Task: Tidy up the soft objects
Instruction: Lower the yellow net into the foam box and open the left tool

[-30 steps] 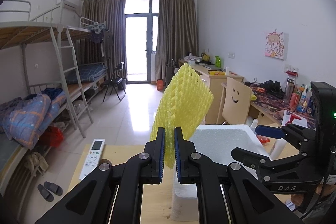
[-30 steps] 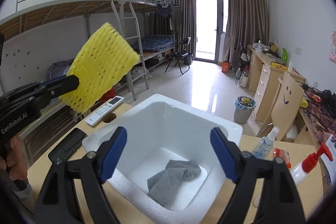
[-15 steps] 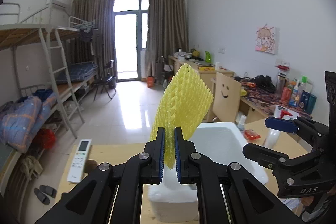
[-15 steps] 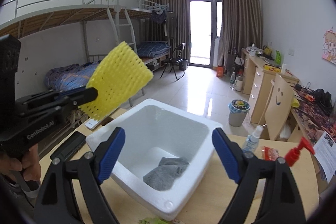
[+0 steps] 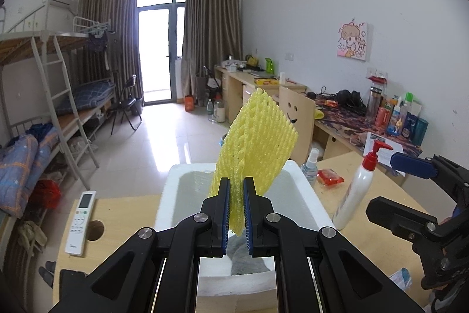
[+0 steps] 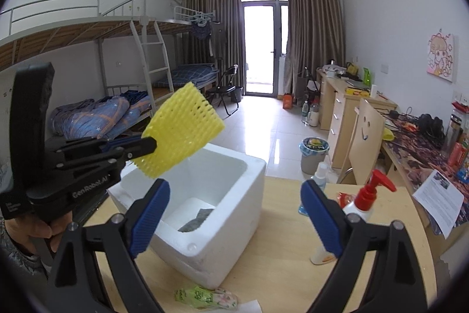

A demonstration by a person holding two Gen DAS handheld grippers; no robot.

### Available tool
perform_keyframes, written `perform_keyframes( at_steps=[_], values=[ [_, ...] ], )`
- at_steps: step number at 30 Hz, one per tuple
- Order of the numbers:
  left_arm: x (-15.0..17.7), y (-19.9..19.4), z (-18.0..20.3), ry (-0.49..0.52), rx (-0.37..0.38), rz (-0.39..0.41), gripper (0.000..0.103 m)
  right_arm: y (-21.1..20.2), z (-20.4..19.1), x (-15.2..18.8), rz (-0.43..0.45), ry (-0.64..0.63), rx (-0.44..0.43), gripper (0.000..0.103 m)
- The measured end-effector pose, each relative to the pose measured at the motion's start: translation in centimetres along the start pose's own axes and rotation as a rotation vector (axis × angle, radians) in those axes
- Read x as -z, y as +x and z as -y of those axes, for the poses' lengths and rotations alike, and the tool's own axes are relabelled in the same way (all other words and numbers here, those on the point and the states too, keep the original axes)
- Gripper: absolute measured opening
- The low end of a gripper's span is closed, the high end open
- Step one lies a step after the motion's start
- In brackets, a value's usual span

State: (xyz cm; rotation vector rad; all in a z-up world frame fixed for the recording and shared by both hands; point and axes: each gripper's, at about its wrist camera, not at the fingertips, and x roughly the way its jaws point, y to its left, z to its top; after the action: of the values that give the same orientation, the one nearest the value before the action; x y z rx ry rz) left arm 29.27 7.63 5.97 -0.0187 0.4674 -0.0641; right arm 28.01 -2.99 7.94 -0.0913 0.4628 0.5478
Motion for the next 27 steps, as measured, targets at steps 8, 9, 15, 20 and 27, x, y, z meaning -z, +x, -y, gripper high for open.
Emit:
perform_keyframes(
  at_steps=[8,9,15,20,27],
  values=[
    [0.1,1.4,-0.1,-0.015,-0.017,-0.035,0.016,-0.1,0.5,0.6,-0.012,0.012,0.007,0.093],
    [0.0,1.5,0.0,-0.015,-0.019,-0.037,0.029,-0.1,0.6,0.7,-0.011,0.016,0.007,0.093],
    [-0.2,0.9,-0.5,-0.041,-0.061,-0.01,0.092,-0.3,0.6,0.8,-0.007,0.024,0.008,0.093],
    [-0.4,-0.2,-0.7,-0.048,-0.124,0.033,0.102,-0.6,0.5,0.8,-0.002,0.019,0.003,0.093],
    [-0.5,-2.5,0.0,-0.027,-0.144,0.064,0.102,-1.6,-0.1,0.8,0.015,0.013,-0.013,0.093]
  ],
)
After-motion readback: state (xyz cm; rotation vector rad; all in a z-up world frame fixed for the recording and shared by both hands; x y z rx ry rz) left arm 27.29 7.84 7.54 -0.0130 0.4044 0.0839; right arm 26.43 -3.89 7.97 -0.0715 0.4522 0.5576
